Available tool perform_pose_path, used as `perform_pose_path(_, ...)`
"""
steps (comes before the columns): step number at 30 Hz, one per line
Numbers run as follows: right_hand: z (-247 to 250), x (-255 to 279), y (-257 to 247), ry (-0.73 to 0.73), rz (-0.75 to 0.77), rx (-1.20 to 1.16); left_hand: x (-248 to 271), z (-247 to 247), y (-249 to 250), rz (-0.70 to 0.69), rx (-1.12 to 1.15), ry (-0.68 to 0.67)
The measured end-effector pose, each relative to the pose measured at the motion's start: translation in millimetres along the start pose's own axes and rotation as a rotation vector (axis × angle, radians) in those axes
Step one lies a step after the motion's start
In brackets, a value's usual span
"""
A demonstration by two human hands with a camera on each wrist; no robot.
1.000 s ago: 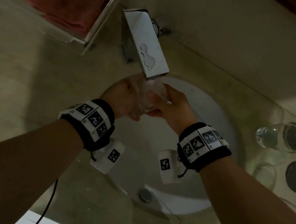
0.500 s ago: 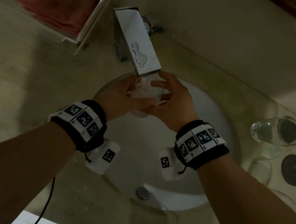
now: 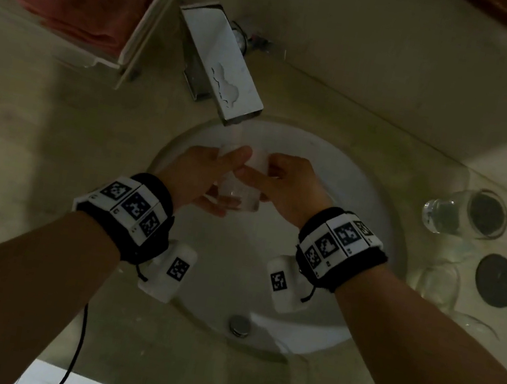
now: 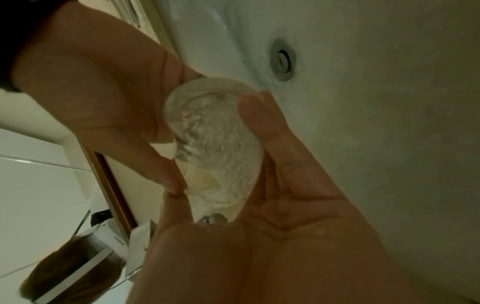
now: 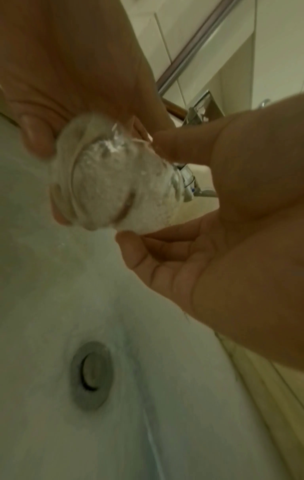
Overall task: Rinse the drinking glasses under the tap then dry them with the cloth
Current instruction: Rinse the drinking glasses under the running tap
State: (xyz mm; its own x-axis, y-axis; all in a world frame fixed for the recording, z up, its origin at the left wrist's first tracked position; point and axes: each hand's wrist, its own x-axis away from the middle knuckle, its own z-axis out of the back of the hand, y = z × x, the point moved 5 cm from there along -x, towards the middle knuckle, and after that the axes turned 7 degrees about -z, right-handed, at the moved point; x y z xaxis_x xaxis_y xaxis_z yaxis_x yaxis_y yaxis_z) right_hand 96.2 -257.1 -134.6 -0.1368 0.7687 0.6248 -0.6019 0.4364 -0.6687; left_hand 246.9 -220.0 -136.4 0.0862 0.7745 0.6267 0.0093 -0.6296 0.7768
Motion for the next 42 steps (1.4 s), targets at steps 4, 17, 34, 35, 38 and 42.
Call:
perform_pose_path(4, -3, 0, 18, -0.045, -0.164, -0.028, 2, -5, -6, 0.081, -0.103, -0.029)
perform_pose_path(17, 27, 34, 29, -0.044, -0.386, -0.311, -1, -39, 0, 0.01, -0.254, -0.118)
perform_pose_path(34, 179, 142, 27, 0.236, -0.249, -0.178, 29, -169, 87, -0.478, -0.415, -0.437)
perform_pose_path(35, 190, 149, 29, 0.283, -0.223, -0.137, 28, -178, 89, -0.501, -0.424, -0.44)
perform_pose_path(38, 219, 165, 43, 0.417, -0.19, -0.024, 20, -206, 88, -0.433, -0.282, -0.404)
perform_pose_path(42, 243, 172, 67, 0.501, -0.156, 0.168, 2, -235, 85, -0.451, -0.268, -0.288)
